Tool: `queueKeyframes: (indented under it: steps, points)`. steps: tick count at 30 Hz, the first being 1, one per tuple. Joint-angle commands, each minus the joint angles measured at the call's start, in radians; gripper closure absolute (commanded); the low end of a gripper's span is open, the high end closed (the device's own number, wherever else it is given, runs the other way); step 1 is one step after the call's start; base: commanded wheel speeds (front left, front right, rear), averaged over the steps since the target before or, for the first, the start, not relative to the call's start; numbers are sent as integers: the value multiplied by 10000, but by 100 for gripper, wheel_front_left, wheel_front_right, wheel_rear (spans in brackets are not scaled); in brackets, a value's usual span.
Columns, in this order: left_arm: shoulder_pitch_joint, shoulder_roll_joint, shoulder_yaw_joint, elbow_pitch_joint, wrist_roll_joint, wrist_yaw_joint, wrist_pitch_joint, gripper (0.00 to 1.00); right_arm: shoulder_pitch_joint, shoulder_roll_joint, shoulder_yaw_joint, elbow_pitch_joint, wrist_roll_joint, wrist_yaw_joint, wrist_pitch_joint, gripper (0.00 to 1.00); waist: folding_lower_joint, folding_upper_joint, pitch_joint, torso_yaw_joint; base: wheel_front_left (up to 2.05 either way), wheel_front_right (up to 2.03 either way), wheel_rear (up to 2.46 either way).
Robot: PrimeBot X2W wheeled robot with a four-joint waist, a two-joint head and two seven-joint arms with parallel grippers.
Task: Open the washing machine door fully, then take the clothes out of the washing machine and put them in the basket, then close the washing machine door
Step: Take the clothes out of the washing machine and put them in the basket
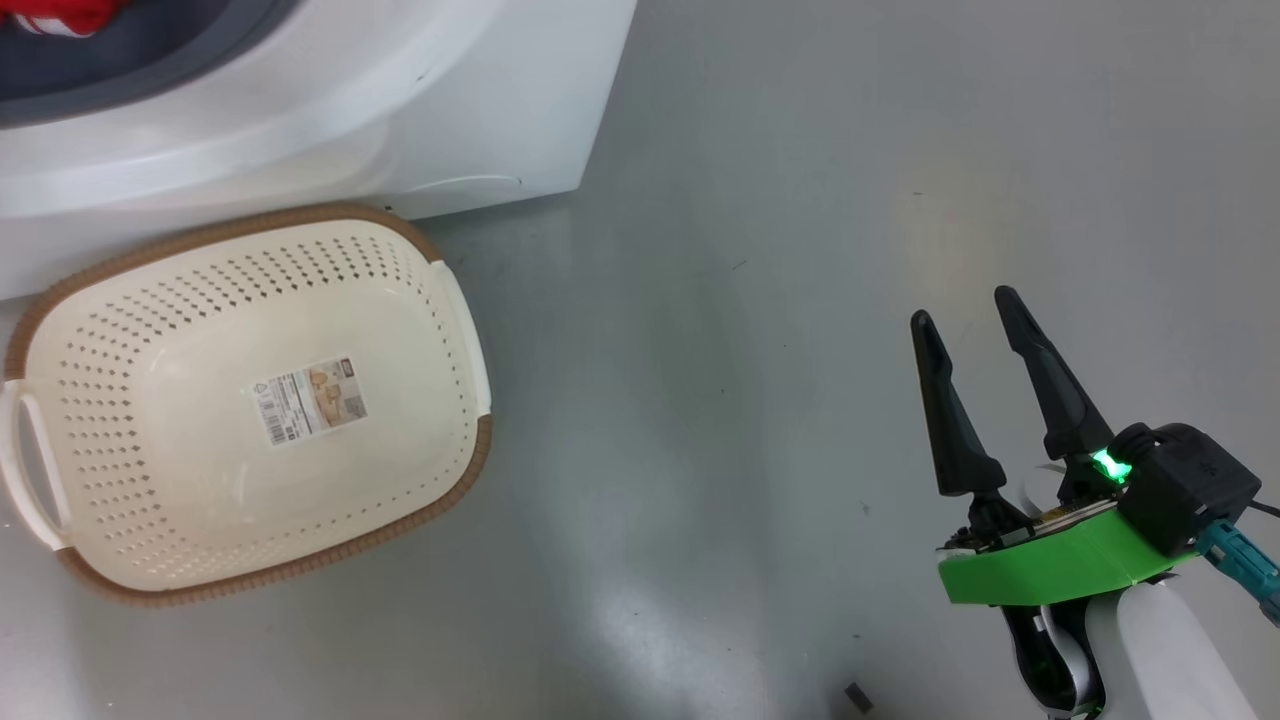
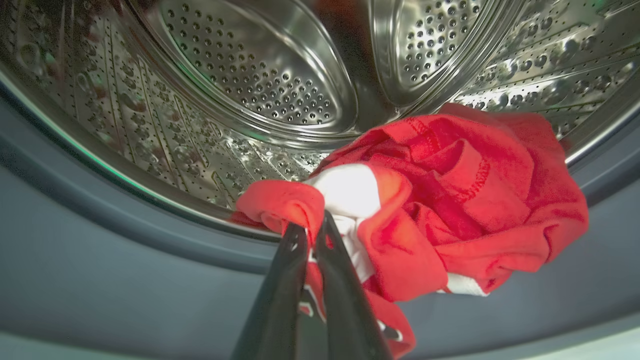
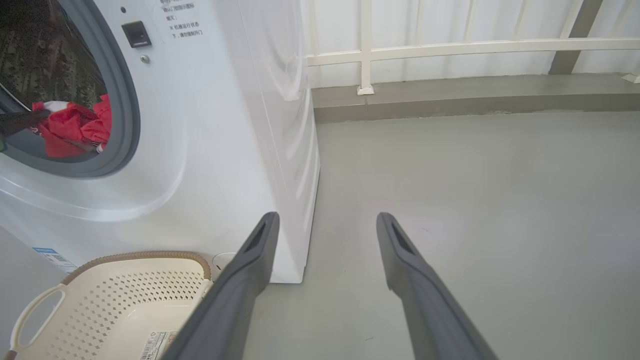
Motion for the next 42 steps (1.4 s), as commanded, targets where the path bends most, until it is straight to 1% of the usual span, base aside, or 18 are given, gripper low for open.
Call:
queueKeyframes:
  steps: [1, 5, 9, 13, 21, 28, 42]
  points:
    - [376, 630, 321, -755, -13, 11, -116, 100, 44, -118, 181, -189, 46, 62, -63, 0, -1, -1, -59, 61, 0, 0, 0]
    - [1214, 726, 607, -1892, -79, 124, -119, 100, 21, -118, 165, -191, 44, 62, -63, 0, -1, -1, -159, 144, 0, 0, 0]
    - [2097, 684, 980, -2834, -287, 193, -120, 100, 34, -118, 134, -167, 27, 62, -63, 0, -1, -1, -312, 233, 0, 0, 0]
    - [2864, 671, 1111, -3485, -327, 257, -121, 100, 79, -118, 101, -111, -11, 62, -63, 0, -1, -1, -555, 332, 0, 0, 0]
    - [3833, 579, 1235, -4512, -453, 409, -121, 100, 164, -118, 66, -66, -75, 62, -63, 0, -1, -1, -1027, 529, 0, 0, 0]
    - [4886, 553, 1403, -5914, -497, 636, -121, 100, 375, -118, -61, -60, -106, 62, -63, 0, -1, -1, -1456, 650, 0, 0, 0]
    - [6788, 407, 1311, -9139, -498, 1450, 223, 100, 547, -118, -394, -186, -100, 62, -63, 0, -1, -1, -1908, 979, 0, 0, 0]
